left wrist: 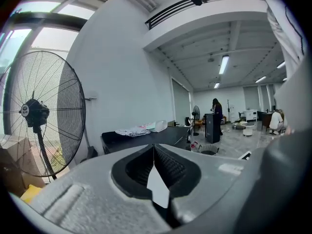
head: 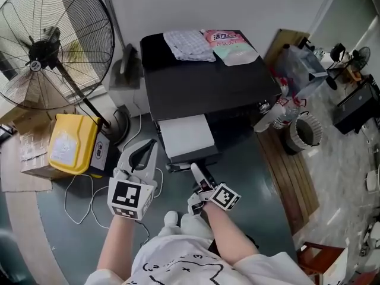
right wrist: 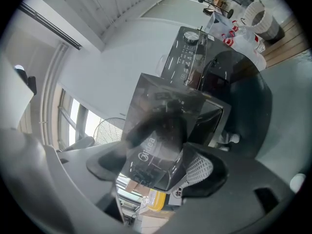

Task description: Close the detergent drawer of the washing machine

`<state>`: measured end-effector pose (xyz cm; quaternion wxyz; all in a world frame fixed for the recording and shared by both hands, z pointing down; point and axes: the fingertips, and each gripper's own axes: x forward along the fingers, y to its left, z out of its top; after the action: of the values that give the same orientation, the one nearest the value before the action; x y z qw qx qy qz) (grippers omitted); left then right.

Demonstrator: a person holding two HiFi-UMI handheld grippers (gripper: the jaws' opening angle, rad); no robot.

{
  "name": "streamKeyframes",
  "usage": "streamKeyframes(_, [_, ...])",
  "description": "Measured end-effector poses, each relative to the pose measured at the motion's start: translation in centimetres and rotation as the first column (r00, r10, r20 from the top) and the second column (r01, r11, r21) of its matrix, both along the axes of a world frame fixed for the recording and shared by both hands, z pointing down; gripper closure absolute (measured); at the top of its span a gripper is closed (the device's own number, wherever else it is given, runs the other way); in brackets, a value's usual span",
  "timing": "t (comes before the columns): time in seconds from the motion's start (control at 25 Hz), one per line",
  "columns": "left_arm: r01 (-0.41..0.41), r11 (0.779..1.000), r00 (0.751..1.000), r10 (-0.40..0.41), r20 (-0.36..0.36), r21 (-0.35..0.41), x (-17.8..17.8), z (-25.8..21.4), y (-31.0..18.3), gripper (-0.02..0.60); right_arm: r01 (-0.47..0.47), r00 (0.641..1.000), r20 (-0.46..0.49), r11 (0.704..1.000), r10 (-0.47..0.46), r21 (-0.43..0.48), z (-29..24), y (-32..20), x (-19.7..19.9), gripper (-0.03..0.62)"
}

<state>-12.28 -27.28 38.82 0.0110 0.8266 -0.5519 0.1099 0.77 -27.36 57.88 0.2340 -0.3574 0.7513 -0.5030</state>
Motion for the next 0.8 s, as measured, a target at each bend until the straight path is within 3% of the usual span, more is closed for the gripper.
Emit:
streamKeyframes(0.24, [0.005,1.000,1.000,-0.005,0.001,0.009,0.3,-0.3,-0.9,0.565,0.024,1.000,0.006,0.999,-0.024,0.022,-0.5,-1.1,-0.5,0.238])
streamKeyframes(0.8, [0.038,0.999,0.999,-0.038,0.017,0.001,0.1,-0.2,-3.2,0.565,0.055,0.998,-0.010,0.998,-0.055,-0.039,0.2,-4.7,-1.9,0.238])
